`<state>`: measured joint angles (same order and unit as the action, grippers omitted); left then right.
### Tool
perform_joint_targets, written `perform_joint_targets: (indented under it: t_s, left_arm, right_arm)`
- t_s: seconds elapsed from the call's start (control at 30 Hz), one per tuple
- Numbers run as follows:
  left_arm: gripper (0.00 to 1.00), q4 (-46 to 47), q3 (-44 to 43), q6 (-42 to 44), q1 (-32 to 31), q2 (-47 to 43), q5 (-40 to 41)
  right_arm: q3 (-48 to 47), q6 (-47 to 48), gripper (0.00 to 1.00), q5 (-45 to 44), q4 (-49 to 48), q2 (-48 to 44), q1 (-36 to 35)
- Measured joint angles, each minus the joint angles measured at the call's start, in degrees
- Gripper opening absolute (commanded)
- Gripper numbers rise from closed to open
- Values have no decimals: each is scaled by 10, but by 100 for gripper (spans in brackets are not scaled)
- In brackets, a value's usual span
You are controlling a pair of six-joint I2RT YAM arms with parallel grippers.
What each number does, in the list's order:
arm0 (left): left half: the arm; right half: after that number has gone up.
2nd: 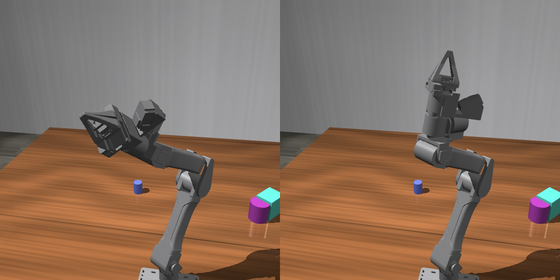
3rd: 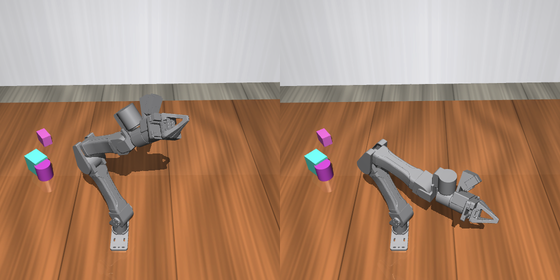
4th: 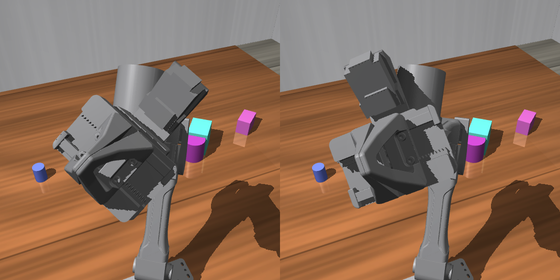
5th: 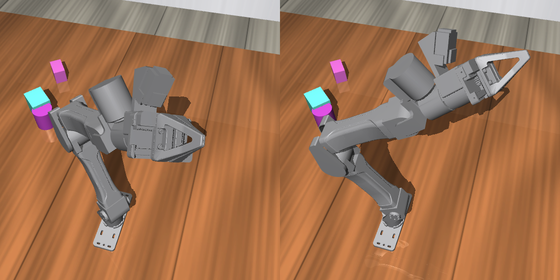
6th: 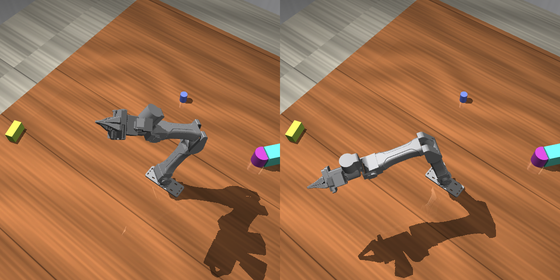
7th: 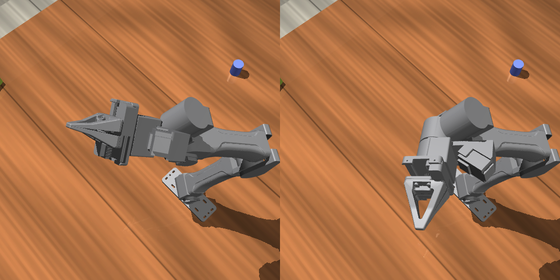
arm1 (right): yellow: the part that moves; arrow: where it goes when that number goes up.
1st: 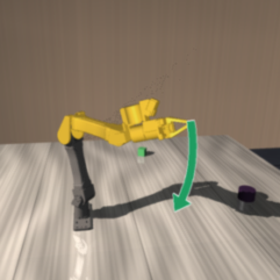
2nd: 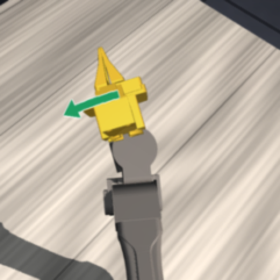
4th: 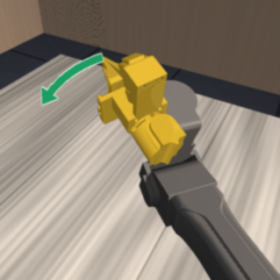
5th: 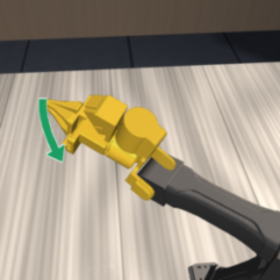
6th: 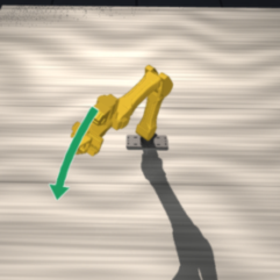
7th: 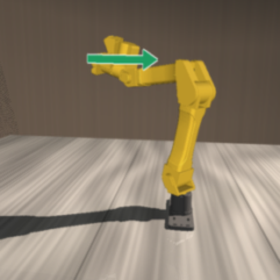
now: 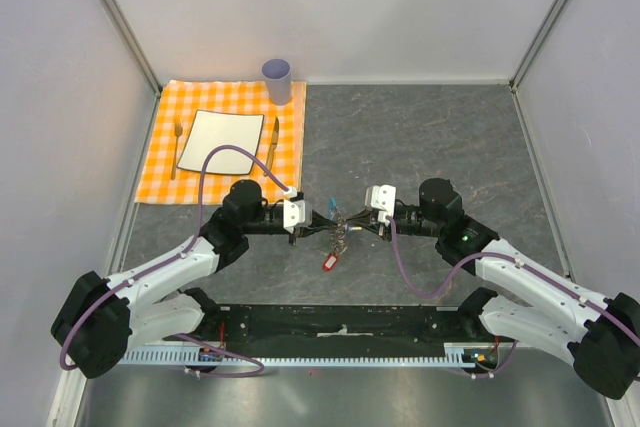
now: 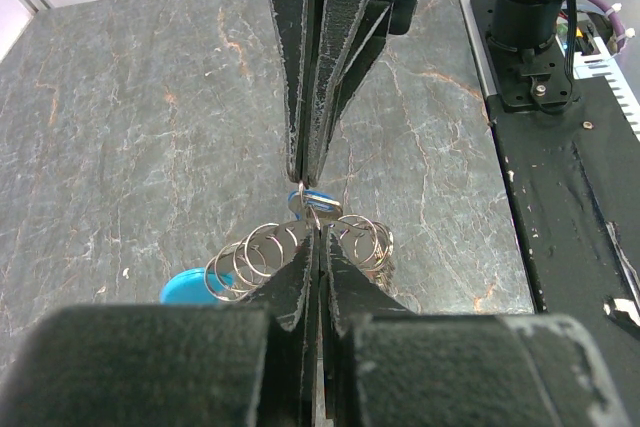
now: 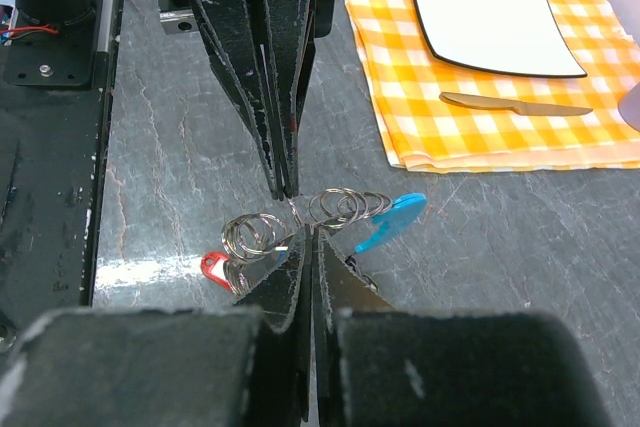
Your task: Put the keys on the keyring
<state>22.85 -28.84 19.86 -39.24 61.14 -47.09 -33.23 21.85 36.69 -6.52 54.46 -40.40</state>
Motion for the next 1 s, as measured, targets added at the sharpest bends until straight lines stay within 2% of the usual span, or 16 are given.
perform_joint_targets:
  t_s: [1.0]
  left_arm:
    - [2, 0, 0, 0, 0, 2, 11]
  right_arm:
    - [0, -1, 0, 3, 19, -3, 0]
